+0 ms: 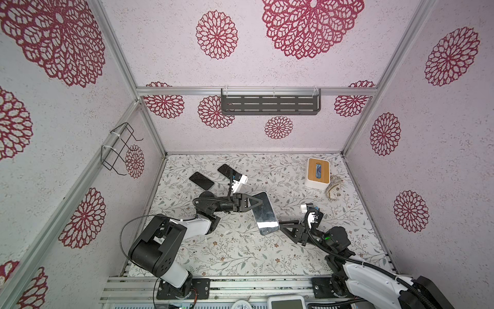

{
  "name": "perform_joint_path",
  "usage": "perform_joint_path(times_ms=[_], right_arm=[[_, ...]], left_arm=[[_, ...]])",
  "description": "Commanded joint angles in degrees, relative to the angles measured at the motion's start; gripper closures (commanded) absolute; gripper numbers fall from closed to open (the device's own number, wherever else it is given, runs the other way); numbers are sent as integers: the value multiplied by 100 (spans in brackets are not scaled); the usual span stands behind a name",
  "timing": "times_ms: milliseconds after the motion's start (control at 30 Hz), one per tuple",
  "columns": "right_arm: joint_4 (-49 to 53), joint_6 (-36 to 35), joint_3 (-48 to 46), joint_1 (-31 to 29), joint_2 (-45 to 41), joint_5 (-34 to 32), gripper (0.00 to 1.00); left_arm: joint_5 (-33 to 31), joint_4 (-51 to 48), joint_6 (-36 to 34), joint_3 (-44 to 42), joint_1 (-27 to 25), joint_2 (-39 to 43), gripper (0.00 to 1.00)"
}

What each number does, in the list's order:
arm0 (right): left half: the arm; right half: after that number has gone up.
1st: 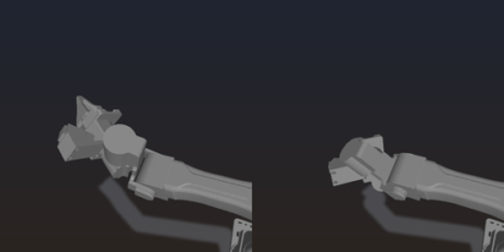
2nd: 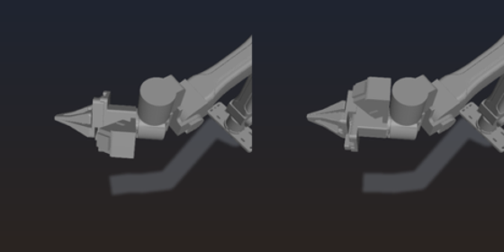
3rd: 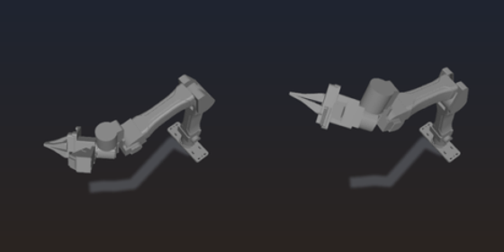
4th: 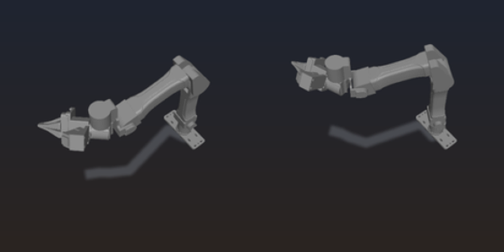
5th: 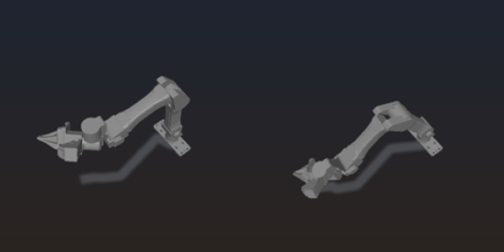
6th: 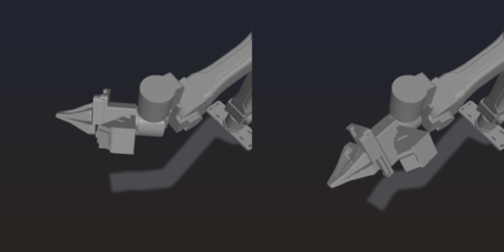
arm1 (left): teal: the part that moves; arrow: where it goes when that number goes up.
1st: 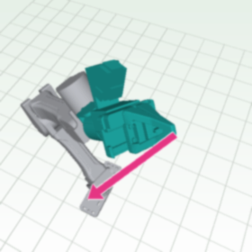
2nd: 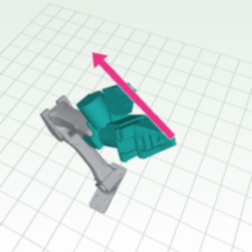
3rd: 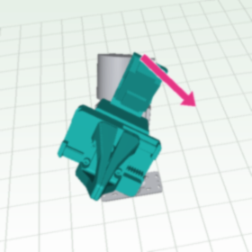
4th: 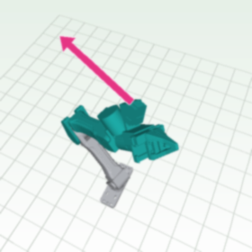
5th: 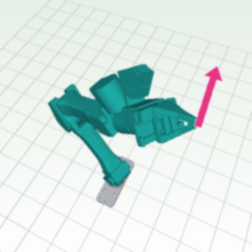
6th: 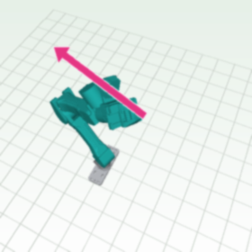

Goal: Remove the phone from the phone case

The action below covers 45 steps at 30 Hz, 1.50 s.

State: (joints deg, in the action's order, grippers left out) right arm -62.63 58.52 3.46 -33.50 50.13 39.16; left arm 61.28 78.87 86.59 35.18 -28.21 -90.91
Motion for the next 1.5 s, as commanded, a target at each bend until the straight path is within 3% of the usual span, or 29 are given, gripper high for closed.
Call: perform_joint_path(times_ms=[0,500,867,1467], right_arm=[[-274,-93,76,-34,-222,58,38],[251,-68,118,-34,-832,-100,35],[-562,83,102,-151,-113,2,37],[-1045,45,190,-411,675,22,42]], left_arm=[[-28,251,-21,156,-10,3,100],[-19,252,-35,129,-11,8,100],[-28,252,-51,156,-10,-14,100],[-15,250,-72,156,-10,-32,100]])
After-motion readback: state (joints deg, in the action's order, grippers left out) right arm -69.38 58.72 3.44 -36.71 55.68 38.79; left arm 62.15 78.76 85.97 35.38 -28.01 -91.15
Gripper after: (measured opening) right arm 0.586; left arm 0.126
